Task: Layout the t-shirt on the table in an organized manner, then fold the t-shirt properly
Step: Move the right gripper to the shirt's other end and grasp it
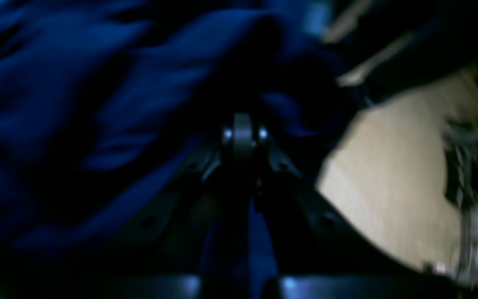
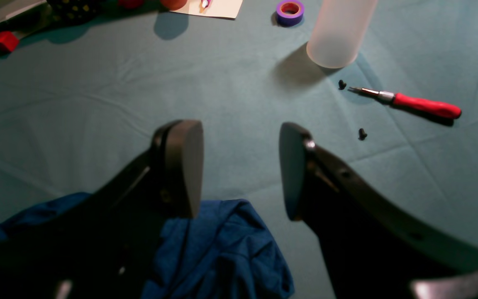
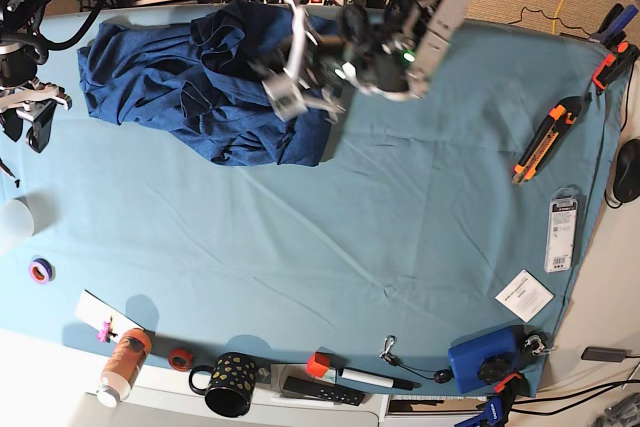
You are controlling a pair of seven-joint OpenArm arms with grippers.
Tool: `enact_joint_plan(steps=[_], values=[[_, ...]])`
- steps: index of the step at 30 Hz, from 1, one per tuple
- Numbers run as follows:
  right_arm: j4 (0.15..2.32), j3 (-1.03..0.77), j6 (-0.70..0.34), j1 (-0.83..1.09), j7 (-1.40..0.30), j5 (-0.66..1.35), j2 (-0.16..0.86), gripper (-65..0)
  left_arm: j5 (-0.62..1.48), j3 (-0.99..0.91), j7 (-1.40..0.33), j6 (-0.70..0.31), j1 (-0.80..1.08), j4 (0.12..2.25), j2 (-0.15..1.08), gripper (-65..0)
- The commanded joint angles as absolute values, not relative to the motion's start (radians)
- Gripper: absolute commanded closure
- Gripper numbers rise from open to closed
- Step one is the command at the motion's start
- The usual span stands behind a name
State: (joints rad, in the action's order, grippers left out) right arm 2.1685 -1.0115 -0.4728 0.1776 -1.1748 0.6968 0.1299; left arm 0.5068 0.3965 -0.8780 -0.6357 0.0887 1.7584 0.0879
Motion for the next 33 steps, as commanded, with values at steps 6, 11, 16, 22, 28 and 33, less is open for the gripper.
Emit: enact_joint_plan(steps=[6,11,16,22,28,33], values=[[2.184,-1.012,-0.564,0.175,-1.179,0.856,0.143,-29.4,0.472,0.292,-0.853,-0.625,0.08,1.775,0.079,0.0],[2.184,-0.906,-0.685,0.175,-1.318,1.073,0.132,-16.6,0.472,0.291,-0.853,-0.625,0.08,1.774,0.081,0.0],[2.184,-0.699,-0.698,0.202,-1.396,1.313,0.055,0.0,0.471,0.291,-0.853,-0.625,0.08,1.774,0.081,0.0],[2.184,-0.421,-0.698,0.305,-1.396,1.27,0.025,0.0,0.465,0.291,-0.849,-0.625,0.08,1.775,0.081,0.0],[2.182,-0.278,-0.698,0.352,-1.396,1.056,0.025,0.0,0.464,0.29,-0.81,-0.574,0.072,1.775,0.08,0.0],[2.109,-0.234,-0.698,0.352,-1.336,0.93,0.025,0.0,0.441,0.259,-0.811,-0.511,0.034,1.775,0.081,0.0]])
